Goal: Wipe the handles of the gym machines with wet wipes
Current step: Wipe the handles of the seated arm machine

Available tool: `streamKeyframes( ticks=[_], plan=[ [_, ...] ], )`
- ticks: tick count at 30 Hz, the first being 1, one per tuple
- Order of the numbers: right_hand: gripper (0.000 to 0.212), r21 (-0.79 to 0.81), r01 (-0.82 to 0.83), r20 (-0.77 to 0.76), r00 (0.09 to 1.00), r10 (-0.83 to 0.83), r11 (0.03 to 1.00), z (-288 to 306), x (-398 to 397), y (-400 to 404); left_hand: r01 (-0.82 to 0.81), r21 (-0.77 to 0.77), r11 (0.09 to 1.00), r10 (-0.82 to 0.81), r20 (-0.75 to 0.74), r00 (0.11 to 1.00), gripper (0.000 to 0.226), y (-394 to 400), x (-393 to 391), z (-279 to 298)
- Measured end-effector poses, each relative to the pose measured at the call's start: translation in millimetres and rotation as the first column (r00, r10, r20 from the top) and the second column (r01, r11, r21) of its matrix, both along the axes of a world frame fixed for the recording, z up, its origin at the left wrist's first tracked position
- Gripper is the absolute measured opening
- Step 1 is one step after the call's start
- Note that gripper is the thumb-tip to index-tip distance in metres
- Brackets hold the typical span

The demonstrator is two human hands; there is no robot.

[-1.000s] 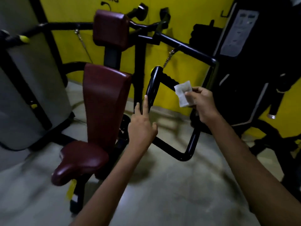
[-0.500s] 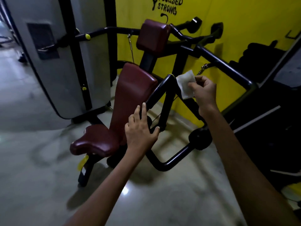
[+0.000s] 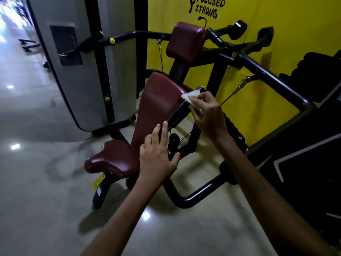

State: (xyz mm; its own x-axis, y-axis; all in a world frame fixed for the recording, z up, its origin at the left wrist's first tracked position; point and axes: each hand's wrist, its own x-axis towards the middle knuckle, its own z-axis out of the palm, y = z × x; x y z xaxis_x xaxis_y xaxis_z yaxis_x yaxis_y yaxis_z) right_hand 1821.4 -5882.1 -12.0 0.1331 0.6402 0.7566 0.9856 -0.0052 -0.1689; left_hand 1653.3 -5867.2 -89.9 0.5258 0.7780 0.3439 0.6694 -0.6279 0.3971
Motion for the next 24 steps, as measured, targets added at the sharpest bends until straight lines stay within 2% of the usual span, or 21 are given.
streamKeyframes(
  ticks=[5, 9, 12, 16, 21, 24],
  plan=[
    [0.025, 0.043, 0.039, -0.09, 0.995, -0.035, 0.998, 11, 13, 6, -0.018, 0.002, 1.0, 0.018, 0.04, 0.999, 0.089, -4, -1, 0],
    [0.028, -0.009, -0.007, -0.116, 0.993, 0.006, 1.0, 10, 9, 11, -0.074, 0.007, 0.997, 0.074, 0.071, 0.995, 0.087, -7, 2, -3],
    [0.024, 0.028, -0.01, -0.151, 0.988, 0.014, 1.0, 9, 19, 10, -0.114, -0.051, 0.992, 0.117, 0.058, 0.991, 0.086, -13, 6, 0],
    [0.021, 0.024, 0.08, -0.199, 0.977, -0.074, 0.996, 21, 28, 25, -0.221, -0.118, 0.968, 0.226, 0.03, 0.974, 0.081, -19, 16, 7],
    [0.02, 0.077, 0.022, -0.104, 0.994, -0.014, 0.997, 9, 31, 17, -0.285, -0.043, 0.957, 0.284, -0.025, 0.958, 0.088, -25, 19, 5],
    [0.022, 0.088, 0.04, -0.221, 0.975, -0.019, 0.995, 21, 37, 28, -0.294, -0.03, 0.955, 0.295, 0.021, 0.955, 0.091, -23, 21, 4]
  ],
)
